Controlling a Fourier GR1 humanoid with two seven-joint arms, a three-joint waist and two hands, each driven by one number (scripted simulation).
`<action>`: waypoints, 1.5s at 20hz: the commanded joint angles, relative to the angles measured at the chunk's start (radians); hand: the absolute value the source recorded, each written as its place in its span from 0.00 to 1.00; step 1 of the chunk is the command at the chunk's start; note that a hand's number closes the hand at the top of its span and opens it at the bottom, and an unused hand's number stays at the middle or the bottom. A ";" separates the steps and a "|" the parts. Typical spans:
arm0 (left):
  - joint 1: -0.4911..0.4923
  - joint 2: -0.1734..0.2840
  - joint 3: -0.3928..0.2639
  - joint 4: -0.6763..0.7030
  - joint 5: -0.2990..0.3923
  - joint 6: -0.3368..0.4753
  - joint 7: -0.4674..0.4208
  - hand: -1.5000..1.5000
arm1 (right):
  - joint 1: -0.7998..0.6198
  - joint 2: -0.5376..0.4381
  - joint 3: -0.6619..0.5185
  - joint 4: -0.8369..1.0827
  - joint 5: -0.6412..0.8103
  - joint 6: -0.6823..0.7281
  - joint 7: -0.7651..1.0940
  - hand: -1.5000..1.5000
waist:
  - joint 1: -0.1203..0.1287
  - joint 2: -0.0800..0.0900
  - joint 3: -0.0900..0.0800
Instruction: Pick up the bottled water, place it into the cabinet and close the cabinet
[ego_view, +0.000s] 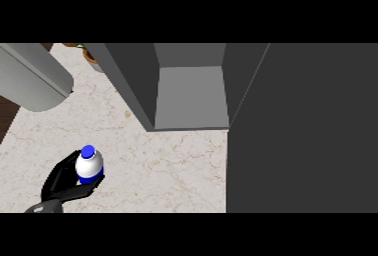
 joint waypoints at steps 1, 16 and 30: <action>-0.014 0.009 0.016 0.068 0.031 -0.160 -0.099 1.00 | 0.018 -0.011 -0.014 -0.097 -0.061 0.001 0.036 0.00 | 0.000 0.002 -0.001; 0.045 -0.271 -0.038 -0.042 0.119 0.204 -0.221 1.00 | 0.057 -0.011 -0.009 -0.033 -0.029 0.021 -0.019 0.00 | 0.020 -0.011 0.004; -0.109 -0.276 -0.417 -0.251 0.499 0.435 0.079 1.00 | 0.002 0.006 0.000 -0.093 -0.068 -0.013 0.071 0.00 | 0.023 -0.011 0.004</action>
